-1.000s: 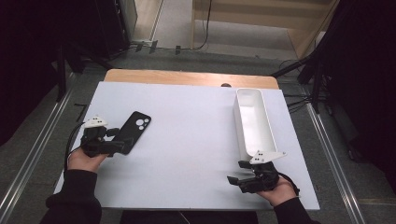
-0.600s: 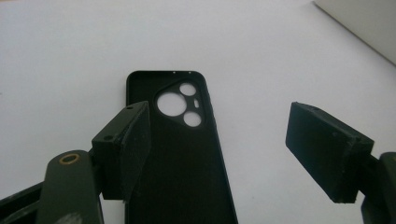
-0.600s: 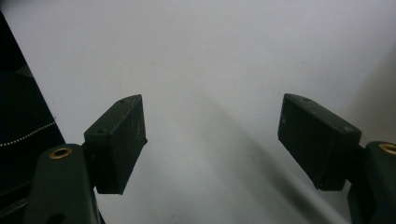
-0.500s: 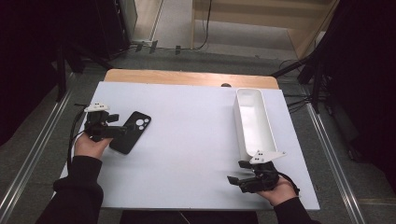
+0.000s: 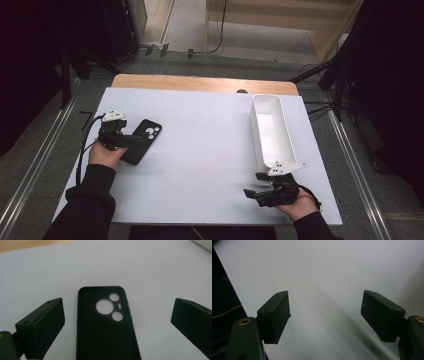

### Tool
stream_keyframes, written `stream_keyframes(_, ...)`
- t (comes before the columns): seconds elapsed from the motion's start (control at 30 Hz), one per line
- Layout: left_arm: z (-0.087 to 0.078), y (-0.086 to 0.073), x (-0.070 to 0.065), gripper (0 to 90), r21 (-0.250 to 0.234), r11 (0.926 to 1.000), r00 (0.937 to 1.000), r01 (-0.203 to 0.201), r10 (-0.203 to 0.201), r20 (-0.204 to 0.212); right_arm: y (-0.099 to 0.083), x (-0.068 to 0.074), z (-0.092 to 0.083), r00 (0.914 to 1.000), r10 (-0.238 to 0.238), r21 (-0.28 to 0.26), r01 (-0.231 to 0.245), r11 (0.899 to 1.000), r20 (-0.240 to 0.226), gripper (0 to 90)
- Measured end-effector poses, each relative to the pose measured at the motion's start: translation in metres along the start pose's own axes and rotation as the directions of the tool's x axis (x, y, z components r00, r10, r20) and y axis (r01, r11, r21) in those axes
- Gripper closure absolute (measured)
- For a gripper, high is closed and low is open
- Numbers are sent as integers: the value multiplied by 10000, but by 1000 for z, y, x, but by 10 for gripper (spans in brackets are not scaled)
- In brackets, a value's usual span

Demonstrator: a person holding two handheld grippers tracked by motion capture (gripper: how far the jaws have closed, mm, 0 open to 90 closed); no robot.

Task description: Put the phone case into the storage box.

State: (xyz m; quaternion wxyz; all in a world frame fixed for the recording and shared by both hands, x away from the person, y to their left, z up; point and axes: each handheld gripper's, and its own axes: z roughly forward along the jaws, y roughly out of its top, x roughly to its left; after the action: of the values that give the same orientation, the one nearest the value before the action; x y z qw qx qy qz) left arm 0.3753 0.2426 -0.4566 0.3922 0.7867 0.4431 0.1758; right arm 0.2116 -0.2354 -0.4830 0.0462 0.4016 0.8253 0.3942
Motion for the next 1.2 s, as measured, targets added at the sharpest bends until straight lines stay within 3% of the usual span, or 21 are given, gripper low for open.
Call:
stream_keyframes(0.23, 4, -7, 4, 0, 156, 9999, 10000, 45, -44, -38, 0, 0, 0, 10000, 16, 27, -16, 10000, -24, 218)
stream_keyframes(0.47, 11, -14, 6, 0, 230, 9990, 9992, 393, -395, 106, 0, 0, 0, 10000, 26, 31, -26, 10000, -40, 218)
stream_keyframes(0.63, 13, -18, 5, 0, 227, 9993, 9992, 287, -293, 255, 0, 0, 0, 10000, -13, 27, 13, 10000, -49, 218)
stream_keyframes(0.77, 17, -21, 3, 0, 394, 9986, 9992, 356, -363, 177, 0, 0, 0, 10000, -51, 50, 51, 10000, -52, 218)
stream_keyframes(0.97, 24, -26, 1, 0, 774, 9970, 10000, 62, -65, 24, 0, 1, 0, 10000, -92, 39, 92, 9999, -32, 218)
stream_keyframes(1.2, 32, -31, 1, 0, 1010, 9949, 9996, 32, -3, -290, -1, 1, 0, 9999, -111, 55, 111, 9999, -42, 218)
